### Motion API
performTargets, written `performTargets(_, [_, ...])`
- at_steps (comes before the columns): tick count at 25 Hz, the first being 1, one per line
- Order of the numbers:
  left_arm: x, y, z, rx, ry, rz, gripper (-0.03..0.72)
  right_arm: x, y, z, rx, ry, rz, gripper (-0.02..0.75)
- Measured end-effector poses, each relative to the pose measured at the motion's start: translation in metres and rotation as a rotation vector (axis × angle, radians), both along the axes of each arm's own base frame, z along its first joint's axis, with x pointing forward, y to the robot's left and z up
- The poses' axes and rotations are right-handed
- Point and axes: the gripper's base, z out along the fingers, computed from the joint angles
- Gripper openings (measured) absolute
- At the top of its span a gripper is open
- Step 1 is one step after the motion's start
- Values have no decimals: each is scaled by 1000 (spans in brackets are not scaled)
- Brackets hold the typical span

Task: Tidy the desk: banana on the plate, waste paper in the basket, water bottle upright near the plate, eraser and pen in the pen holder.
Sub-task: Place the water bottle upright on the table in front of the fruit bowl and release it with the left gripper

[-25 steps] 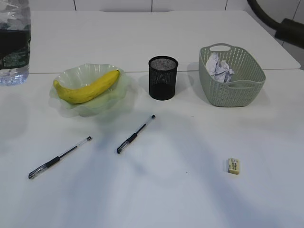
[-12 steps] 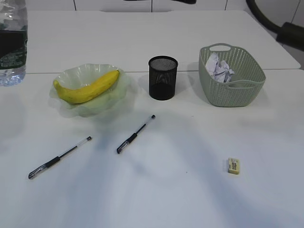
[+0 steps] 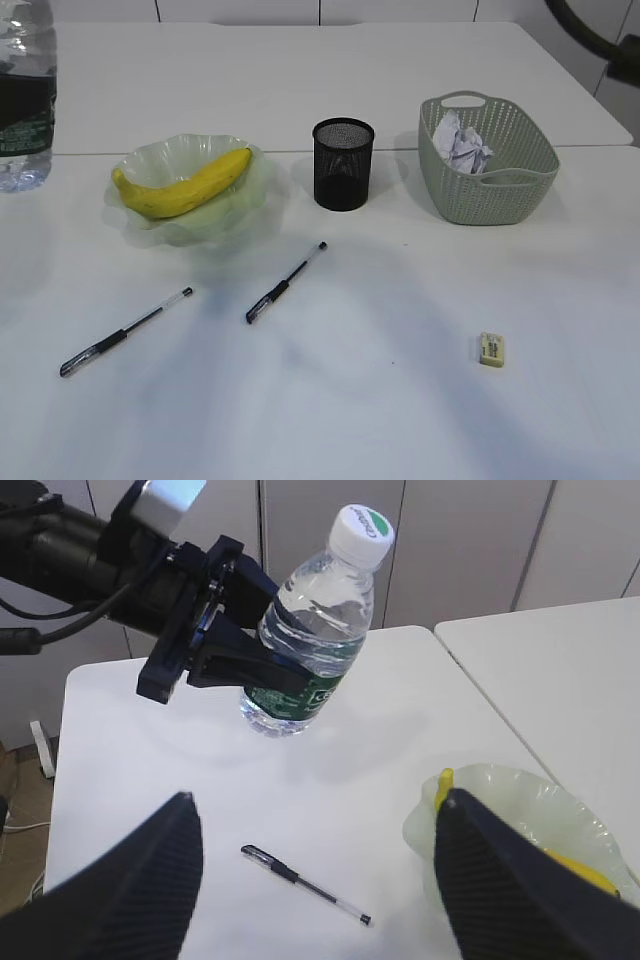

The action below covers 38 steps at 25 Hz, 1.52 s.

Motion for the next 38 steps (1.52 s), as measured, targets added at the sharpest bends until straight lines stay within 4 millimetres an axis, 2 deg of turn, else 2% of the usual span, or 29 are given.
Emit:
performTargets(13, [4,10,8,-51,-4,140,352,0,0,0,-2,10,-5,537])
performTargets(23, [-1,17,-18,-79,-26,212,352,0,0,0,-3,14,-7,537])
performTargets(30, [-4,20,-25,-82,-101,229,352,0,0,0,-2,17,-9,537])
performTargets(38, [-10,25,-44,-95,-156,270,352,0,-1,0,-3,24,-12,537])
